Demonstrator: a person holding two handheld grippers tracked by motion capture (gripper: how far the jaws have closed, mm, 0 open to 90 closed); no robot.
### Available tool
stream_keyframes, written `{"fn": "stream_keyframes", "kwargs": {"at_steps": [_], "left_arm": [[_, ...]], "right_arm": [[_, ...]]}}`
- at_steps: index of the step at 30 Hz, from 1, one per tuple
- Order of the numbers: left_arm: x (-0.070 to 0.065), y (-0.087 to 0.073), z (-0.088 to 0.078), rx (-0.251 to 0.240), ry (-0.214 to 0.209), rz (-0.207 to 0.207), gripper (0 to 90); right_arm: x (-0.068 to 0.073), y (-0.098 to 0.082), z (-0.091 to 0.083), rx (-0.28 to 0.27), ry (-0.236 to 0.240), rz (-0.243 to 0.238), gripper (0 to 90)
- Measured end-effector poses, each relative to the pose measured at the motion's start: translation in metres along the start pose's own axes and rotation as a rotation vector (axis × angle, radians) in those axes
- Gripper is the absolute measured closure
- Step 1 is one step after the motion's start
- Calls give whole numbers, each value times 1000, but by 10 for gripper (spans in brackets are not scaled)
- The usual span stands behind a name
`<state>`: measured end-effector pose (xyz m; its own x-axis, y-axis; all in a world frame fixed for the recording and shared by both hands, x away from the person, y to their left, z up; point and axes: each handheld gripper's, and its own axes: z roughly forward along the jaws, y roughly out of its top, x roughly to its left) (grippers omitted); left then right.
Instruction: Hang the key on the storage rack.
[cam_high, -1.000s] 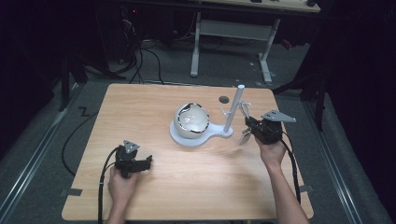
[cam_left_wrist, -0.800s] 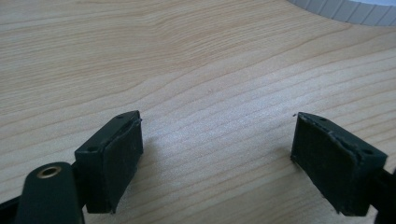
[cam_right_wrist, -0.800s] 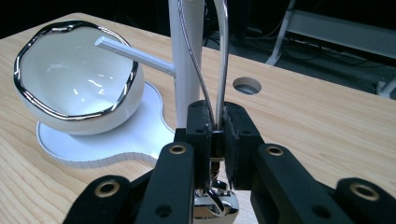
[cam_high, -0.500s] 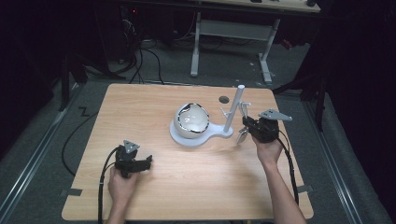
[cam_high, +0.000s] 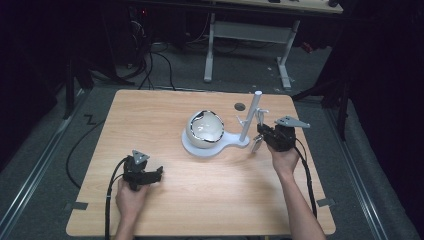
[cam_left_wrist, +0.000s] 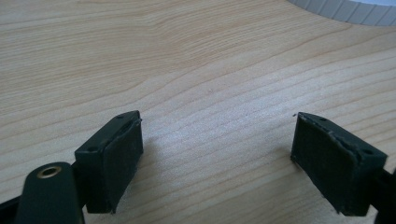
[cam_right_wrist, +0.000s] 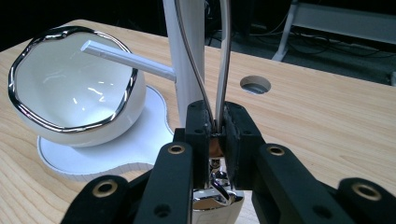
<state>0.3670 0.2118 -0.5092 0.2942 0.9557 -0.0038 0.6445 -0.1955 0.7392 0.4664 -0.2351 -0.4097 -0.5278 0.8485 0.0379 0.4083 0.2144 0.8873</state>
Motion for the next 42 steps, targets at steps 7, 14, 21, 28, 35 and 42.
{"fn": "stream_keyframes", "kwargs": {"at_steps": [7,14,21,28,35,42], "left_arm": [[0,0,0,0,0,0,170],[0,0,0,0,0,0,170],[0,0,0,0,0,0,170],[0,0,0,0,0,0,170],[0,0,0,0,0,0,170],[0,0,0,0,0,0,170]], "right_arm": [[0,-1,4,11,-3,1,796],[0,-2,6,28,-5,-1,768],[1,-1,2,14,9,3,673],[-4,-4,-6,-2,0,22,552],[-12,-9,-18,-19,-11,50,518],[-13,-11,-30,-41,-16,52,523]]}}
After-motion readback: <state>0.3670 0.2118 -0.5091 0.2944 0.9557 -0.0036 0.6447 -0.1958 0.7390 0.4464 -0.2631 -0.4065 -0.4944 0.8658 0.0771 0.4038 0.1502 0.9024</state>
